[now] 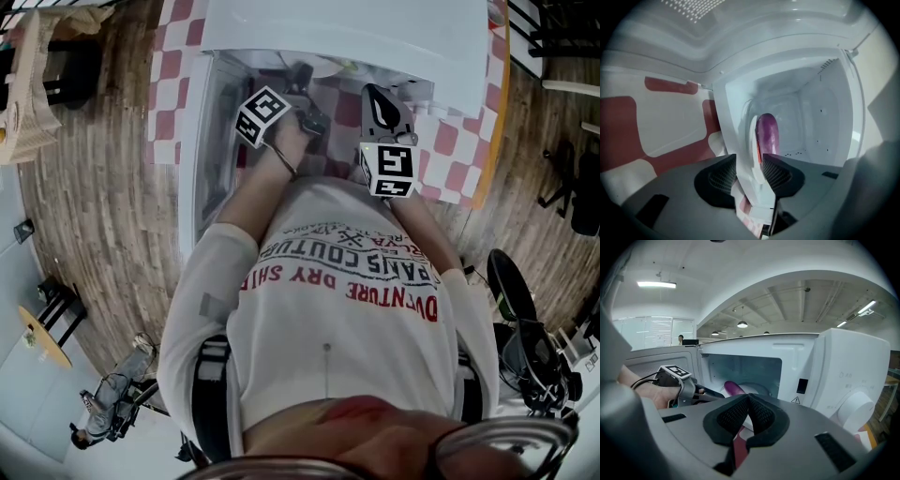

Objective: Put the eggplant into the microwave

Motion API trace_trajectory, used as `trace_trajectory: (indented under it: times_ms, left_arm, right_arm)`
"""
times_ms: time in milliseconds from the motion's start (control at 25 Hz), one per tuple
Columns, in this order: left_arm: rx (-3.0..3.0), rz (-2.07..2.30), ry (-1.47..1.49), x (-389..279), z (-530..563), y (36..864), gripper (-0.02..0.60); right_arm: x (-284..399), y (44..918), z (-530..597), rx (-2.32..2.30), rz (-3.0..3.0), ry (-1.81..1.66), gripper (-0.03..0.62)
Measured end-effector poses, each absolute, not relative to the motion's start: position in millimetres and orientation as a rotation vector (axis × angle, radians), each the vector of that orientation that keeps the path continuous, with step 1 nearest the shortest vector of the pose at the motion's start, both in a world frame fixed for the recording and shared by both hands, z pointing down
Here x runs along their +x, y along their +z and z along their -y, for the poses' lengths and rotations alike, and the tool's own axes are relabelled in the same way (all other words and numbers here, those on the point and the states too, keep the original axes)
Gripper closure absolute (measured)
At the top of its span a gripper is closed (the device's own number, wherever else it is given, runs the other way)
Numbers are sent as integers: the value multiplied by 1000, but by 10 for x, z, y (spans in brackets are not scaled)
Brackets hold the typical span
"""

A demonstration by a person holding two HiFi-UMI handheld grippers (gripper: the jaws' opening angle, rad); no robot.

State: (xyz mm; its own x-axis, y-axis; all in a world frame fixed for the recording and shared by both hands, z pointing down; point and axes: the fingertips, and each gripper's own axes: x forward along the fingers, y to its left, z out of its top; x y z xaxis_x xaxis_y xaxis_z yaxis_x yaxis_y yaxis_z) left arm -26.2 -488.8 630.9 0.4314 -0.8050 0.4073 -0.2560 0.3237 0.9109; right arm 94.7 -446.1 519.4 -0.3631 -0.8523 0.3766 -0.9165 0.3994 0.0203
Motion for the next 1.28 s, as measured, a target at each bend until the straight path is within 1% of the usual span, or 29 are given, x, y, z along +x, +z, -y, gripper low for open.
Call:
trace_trajectory:
  times_ms: [160, 320, 400, 480, 680, 920, 1280]
  left_arm:
    - [1313, 1176, -427, -332, 4792, 6213, 405]
    - [1439, 1212, -294, -304, 4593, 6061, 413]
    - [1531, 1234, -205, -277, 4487, 5950, 507]
    - [1627, 1258, -138, -259, 4417, 5826, 541]
    - [1933, 1331, -79, -252, 4407, 5389, 549]
    - [2416, 1525, 139, -117, 4386, 4893, 549]
    - [2610, 1523, 172, 23, 4330, 4694, 549]
  right_arm:
    - [927, 5177, 4393, 1528, 2342, 259, 572]
    - [929, 5187, 4331, 1531, 2344, 264, 572]
    - [910, 5178, 4309, 1535, 2353, 264, 572]
    - [888, 5159, 4289, 1536, 2363, 260, 572]
    - [844, 5044, 4257, 1544, 2384, 226, 572]
    - [829, 4937, 4250, 1571, 2402, 213, 572]
    - [742, 4926, 4196, 1531, 2399, 197, 572]
